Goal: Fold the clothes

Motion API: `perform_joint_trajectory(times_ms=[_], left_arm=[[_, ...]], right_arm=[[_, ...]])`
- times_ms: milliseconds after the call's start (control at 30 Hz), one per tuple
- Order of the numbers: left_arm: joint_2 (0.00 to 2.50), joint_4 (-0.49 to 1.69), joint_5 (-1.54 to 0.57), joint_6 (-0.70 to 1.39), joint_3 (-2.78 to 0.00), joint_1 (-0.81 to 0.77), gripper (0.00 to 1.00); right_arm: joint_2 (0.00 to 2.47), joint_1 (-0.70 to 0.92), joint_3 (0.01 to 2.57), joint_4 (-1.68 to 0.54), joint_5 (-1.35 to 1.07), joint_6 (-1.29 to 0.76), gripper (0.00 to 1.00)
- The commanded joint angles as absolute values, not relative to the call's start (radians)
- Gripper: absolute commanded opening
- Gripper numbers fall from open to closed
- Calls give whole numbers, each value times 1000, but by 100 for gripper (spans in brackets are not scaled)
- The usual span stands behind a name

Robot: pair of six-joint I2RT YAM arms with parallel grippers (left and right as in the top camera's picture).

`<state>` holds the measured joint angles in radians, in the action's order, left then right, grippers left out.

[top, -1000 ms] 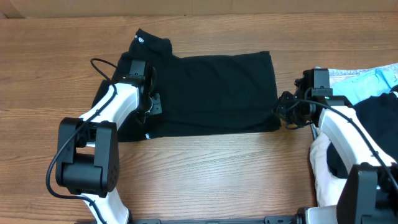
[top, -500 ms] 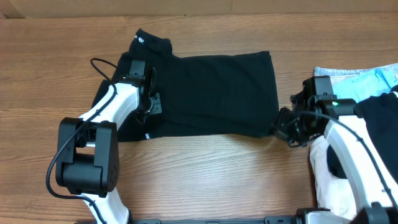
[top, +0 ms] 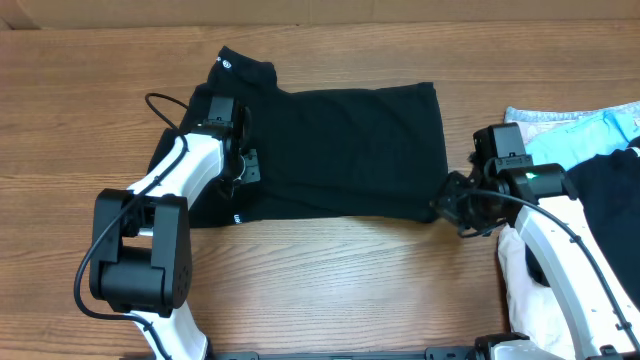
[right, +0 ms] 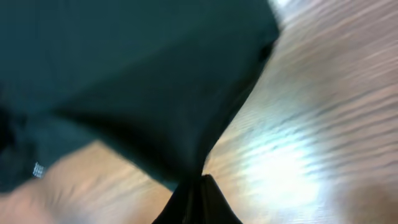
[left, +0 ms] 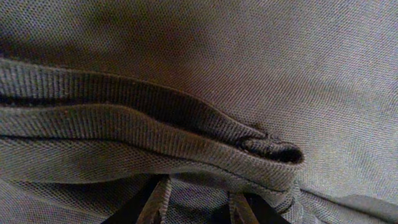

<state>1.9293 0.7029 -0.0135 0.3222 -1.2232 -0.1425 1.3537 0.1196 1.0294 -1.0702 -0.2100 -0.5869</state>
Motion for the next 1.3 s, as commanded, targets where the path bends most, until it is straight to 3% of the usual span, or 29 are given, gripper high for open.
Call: perform_joint_trajectory(times_ms=[0,333,500,633,700,967,1267], left_arm=[[1936,702,0,321,-1242,-140,36],[1936,702,0,321,-1242,-140,36],[1936,701,0,321,-1242,-140,36],[1936,701,1,321,-1242,-140,36],[1936,701,1,320,-1242,-140,36],[1936,699,1,321,-1242,-140,36],[1936,699,0,321,-1242,-140,36]], right_arm=[[1347,120,1048,-1048,-74,-664,4],[1470,80,1048,-976,-14,-699,4],[1466,84,1053,-902,-226,-472,4],[1404,121,1074,-910,-615,-234,4],[1373,155,1074,-938,-690,-222,4],[1357,255,1060,-1114,-287,-736,4],[1389,198,1047,-1068,-10,-850,4]])
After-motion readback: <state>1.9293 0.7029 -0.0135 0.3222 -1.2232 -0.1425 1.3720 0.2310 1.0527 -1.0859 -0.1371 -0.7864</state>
